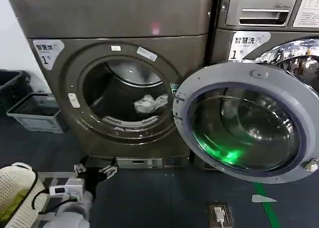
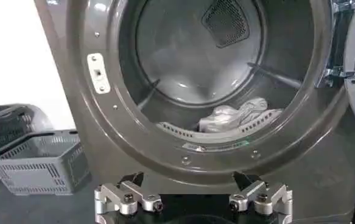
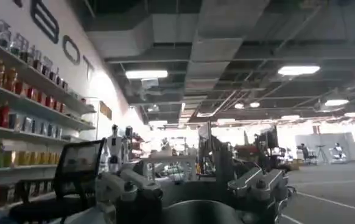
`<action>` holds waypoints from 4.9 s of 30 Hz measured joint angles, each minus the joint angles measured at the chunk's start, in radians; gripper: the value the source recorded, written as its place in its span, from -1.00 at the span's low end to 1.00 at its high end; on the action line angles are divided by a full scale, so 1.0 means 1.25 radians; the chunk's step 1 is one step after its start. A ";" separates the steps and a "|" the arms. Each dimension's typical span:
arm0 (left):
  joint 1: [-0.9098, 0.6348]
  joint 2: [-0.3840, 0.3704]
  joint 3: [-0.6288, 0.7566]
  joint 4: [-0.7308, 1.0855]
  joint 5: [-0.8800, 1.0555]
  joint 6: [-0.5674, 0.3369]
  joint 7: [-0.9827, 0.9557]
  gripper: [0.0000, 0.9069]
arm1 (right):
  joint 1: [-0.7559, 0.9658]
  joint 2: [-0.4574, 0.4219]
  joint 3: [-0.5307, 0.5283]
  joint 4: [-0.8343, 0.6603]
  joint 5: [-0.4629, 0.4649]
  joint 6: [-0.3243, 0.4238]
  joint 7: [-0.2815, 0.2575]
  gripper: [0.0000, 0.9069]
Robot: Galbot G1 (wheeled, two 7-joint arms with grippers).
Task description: Grasp the clothes from the dryer.
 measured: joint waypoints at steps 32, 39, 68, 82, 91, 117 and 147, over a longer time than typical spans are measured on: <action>-0.002 -0.007 0.003 0.015 -0.001 0.000 -0.003 1.00 | 0.003 0.016 -0.004 0.006 0.005 0.009 0.003 1.00; -0.001 -0.007 0.003 0.016 -0.001 0.000 -0.004 1.00 | 0.002 0.016 -0.002 0.001 0.005 0.009 0.003 1.00; -0.002 -0.007 0.008 0.022 0.001 0.000 -0.008 1.00 | -0.001 0.016 -0.004 -0.008 0.004 0.014 -0.003 1.00; -0.021 -0.008 0.020 0.046 0.002 0.000 -0.021 1.00 | -0.002 0.015 -0.009 -0.013 -0.017 0.018 -0.003 1.00; -0.078 -0.012 0.034 0.091 0.001 0.000 -0.027 1.00 | -0.003 0.013 -0.008 -0.012 -0.026 0.021 -0.004 1.00; -0.471 -0.023 0.039 0.523 -0.014 0.000 -0.005 1.00 | 0.001 0.021 -0.021 -0.004 -0.031 0.031 -0.006 1.00; -0.817 -0.018 0.028 0.909 0.683 -0.299 0.636 1.00 | 0.000 0.024 -0.049 0.004 -0.048 0.045 -0.009 1.00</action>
